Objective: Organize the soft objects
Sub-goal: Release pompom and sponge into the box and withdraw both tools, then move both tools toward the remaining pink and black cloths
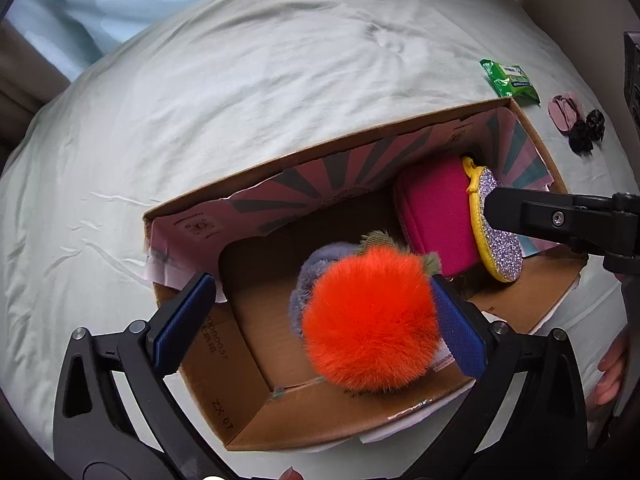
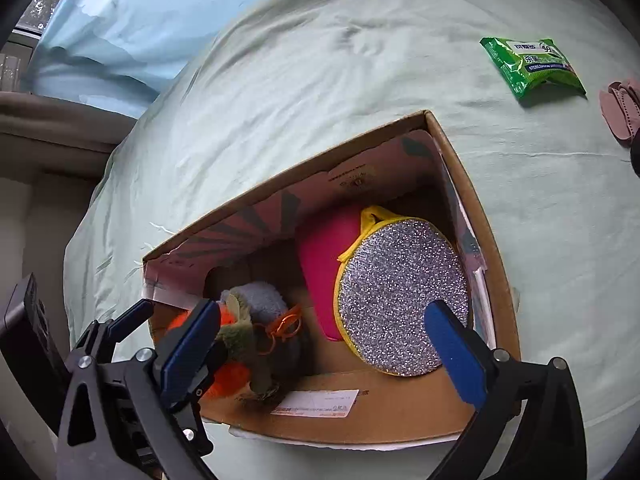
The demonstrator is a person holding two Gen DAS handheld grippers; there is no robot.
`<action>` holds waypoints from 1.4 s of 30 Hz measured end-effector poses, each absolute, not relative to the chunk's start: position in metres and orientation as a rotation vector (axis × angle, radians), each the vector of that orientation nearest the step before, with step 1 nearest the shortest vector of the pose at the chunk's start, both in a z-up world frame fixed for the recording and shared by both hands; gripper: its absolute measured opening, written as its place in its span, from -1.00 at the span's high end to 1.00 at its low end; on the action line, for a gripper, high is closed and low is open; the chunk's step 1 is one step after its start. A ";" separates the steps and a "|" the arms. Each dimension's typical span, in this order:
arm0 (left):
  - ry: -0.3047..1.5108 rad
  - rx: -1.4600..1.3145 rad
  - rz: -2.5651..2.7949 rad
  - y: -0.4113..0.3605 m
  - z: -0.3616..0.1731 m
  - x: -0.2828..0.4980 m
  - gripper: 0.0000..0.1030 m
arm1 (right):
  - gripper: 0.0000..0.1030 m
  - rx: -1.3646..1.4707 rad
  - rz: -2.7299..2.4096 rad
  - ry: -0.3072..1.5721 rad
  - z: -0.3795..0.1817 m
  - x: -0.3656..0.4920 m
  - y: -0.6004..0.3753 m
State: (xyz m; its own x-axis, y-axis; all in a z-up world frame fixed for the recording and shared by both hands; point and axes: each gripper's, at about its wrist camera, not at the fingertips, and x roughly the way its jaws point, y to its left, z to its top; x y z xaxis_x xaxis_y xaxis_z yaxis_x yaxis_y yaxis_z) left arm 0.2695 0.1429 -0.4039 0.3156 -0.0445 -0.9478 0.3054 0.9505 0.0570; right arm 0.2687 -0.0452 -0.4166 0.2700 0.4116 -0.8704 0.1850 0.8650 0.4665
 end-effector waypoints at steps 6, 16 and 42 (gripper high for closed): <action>1.227 0.223 -0.211 0.148 -0.395 0.262 -0.99 | -0.97 0.524 0.183 1.301 -0.407 0.264 -0.045; 1.198 0.170 -0.176 0.159 -0.352 0.237 -0.99 | -0.97 0.506 0.211 1.261 -0.367 0.248 -0.049; 0.849 0.008 -0.123 0.165 -0.163 0.142 -0.99 | -0.97 0.046 0.068 0.790 -0.155 0.134 -0.067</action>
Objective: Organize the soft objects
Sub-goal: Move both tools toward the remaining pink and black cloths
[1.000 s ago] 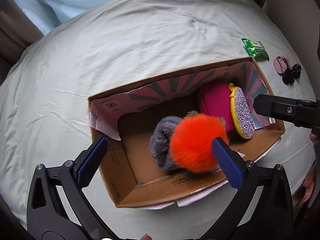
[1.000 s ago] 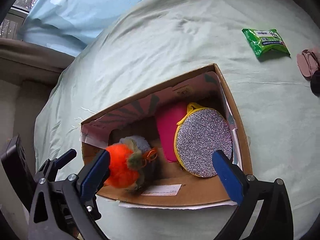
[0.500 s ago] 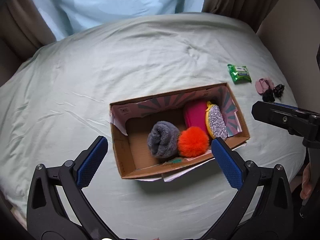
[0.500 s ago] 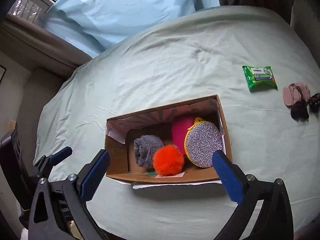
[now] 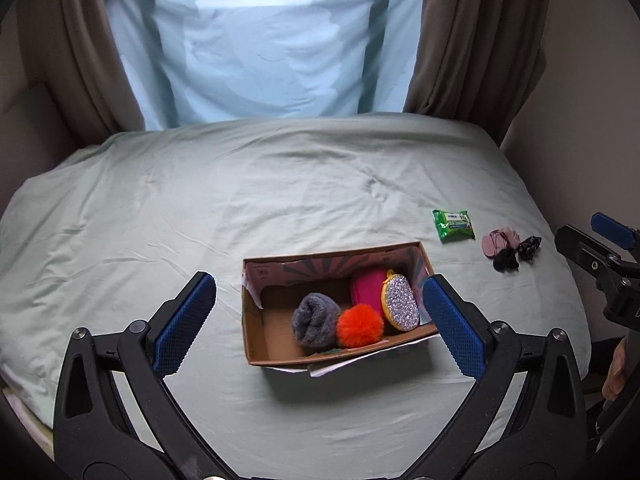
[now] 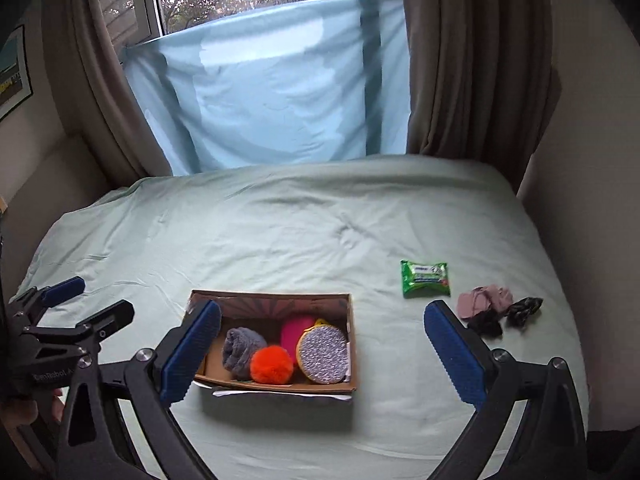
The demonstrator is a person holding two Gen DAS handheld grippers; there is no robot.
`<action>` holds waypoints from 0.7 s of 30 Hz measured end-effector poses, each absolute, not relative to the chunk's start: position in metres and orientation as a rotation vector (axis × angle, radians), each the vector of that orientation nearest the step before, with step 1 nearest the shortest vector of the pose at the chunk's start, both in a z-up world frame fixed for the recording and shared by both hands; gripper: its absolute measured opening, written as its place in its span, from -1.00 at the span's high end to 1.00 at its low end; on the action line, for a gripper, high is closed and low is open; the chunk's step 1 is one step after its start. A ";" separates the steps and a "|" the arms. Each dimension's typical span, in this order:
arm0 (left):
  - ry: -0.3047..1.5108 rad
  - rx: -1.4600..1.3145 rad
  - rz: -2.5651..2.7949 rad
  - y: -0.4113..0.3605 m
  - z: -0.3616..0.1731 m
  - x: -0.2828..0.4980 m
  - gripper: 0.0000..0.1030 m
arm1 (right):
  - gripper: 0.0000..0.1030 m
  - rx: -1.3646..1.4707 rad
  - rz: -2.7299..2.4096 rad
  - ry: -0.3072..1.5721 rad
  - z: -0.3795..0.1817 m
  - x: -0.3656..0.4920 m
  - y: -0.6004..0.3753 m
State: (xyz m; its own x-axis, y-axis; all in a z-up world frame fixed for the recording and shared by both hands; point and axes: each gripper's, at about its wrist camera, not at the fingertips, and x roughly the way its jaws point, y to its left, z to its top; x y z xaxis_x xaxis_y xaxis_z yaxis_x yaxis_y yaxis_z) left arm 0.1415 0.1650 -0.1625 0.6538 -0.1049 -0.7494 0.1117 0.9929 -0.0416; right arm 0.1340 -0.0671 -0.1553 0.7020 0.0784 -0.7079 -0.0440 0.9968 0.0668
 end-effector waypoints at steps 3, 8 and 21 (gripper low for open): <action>0.827 -0.004 -0.134 0.162 -0.156 0.135 -0.99 | -0.97 0.039 0.039 0.757 -0.148 0.121 -0.080; 0.784 0.014 -0.154 0.140 -0.144 0.130 -0.99 | -0.97 0.053 -0.028 0.713 -0.140 0.100 -0.103; 0.757 0.031 -0.199 0.001 -0.150 0.128 -0.99 | -0.97 0.085 -0.117 0.672 -0.139 0.076 -0.231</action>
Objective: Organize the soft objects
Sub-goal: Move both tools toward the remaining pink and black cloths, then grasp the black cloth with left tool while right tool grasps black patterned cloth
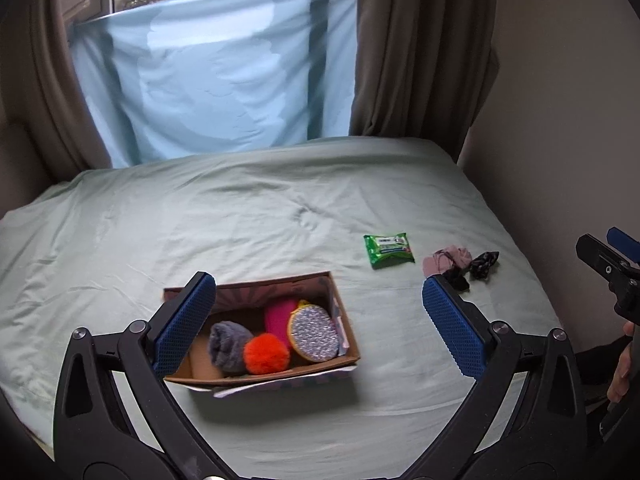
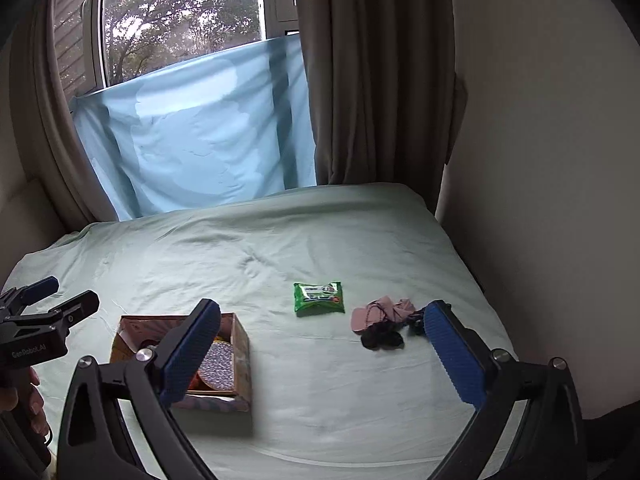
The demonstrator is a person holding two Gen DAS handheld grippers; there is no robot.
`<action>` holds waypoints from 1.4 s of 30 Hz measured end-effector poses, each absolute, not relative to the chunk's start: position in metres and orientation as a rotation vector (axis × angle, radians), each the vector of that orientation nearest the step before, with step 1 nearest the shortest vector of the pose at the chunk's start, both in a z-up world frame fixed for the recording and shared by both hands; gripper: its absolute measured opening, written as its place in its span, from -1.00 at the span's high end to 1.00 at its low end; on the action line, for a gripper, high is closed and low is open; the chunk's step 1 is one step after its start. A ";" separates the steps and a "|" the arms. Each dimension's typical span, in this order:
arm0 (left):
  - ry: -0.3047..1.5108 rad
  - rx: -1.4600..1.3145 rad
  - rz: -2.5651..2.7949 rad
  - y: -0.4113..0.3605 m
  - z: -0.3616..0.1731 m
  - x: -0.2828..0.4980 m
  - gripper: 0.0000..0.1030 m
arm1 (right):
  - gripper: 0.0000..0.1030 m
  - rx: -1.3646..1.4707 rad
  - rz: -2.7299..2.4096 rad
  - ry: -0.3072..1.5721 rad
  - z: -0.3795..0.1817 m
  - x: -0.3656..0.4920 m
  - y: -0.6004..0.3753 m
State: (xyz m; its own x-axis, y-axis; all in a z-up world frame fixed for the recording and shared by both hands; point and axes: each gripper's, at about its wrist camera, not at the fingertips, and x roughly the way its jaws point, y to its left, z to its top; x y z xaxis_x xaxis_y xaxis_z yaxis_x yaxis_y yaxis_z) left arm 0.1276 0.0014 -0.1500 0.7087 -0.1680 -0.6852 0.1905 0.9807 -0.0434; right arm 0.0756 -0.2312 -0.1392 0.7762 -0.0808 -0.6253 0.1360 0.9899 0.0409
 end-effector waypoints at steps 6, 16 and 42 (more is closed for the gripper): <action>0.825 -0.003 -0.220 -0.088 -0.195 0.146 -0.99 | -0.97 0.065 -0.118 0.717 -0.168 0.090 -0.315; 0.932 0.024 -0.283 -0.216 -0.326 0.194 -0.99 | -0.97 0.067 -0.092 0.814 -0.268 0.145 -0.418; 1.002 0.029 -0.337 -0.336 -0.517 0.284 -0.47 | -0.52 0.224 0.055 0.972 -0.474 0.271 -0.489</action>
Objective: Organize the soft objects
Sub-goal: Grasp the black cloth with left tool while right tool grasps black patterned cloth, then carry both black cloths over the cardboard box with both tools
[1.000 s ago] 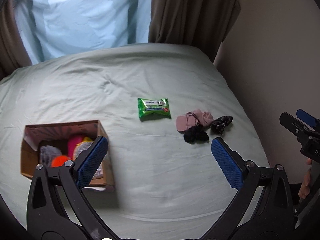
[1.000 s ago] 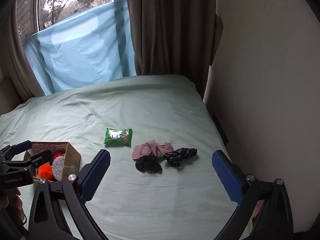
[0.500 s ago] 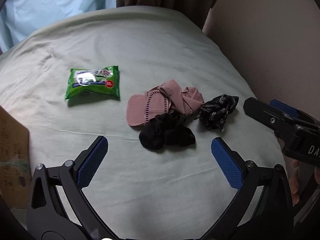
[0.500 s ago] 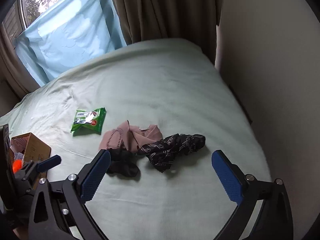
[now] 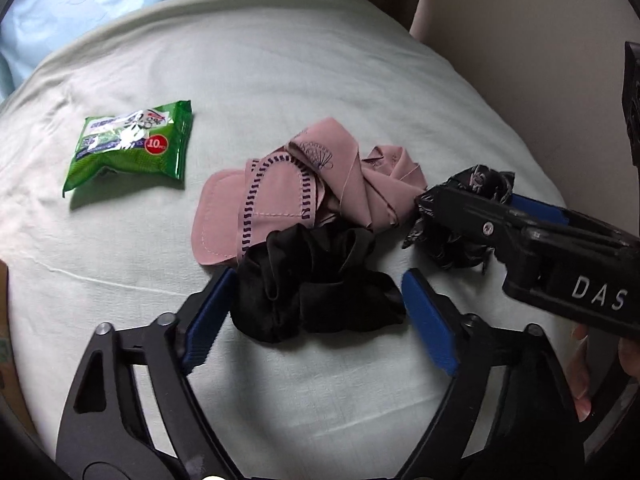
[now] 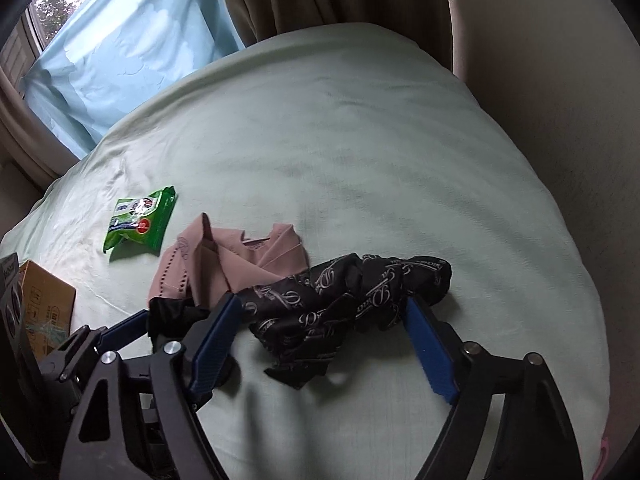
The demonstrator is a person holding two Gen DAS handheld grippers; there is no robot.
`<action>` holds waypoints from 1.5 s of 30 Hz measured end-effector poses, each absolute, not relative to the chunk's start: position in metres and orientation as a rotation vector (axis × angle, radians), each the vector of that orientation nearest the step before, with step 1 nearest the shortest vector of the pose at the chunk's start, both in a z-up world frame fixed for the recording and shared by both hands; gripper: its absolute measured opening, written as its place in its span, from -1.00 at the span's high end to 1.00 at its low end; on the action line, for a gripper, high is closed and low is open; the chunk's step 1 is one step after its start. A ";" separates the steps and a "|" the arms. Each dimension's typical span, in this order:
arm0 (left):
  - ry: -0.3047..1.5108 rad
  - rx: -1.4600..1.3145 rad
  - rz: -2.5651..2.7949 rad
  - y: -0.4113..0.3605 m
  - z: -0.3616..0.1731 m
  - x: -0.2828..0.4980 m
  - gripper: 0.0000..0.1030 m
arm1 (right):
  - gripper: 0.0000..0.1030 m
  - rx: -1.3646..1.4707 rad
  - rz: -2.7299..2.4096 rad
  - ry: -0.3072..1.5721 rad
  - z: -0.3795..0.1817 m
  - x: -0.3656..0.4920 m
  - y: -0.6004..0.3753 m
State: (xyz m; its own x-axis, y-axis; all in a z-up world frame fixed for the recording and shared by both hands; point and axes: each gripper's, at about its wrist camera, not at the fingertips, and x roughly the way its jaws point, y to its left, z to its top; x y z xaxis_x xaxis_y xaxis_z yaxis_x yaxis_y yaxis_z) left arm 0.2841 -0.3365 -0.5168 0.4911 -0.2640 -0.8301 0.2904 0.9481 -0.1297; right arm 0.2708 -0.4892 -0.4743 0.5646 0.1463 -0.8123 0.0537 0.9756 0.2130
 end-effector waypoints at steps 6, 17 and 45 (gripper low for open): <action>0.973 0.078 -0.304 -0.339 -0.526 0.281 0.04 | -0.41 0.201 0.038 0.965 -0.485 0.273 -0.488; 0.969 0.057 -0.282 -0.326 -0.516 0.276 0.51 | 0.30 0.199 0.033 0.931 -0.491 0.269 -0.481; 0.833 -0.022 -0.317 -0.231 -0.277 0.238 0.52 | 0.37 0.150 -0.016 0.772 -0.266 0.207 -0.423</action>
State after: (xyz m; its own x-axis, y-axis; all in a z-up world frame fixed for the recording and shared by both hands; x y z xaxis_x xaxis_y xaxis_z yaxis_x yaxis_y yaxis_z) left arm 0.2381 -0.2312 -0.2765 0.6280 -0.2857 -0.7239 0.2682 0.9526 -0.1433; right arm 0.2074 -0.4230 -0.2659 0.7168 0.0405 -0.6961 0.0693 0.9892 0.1289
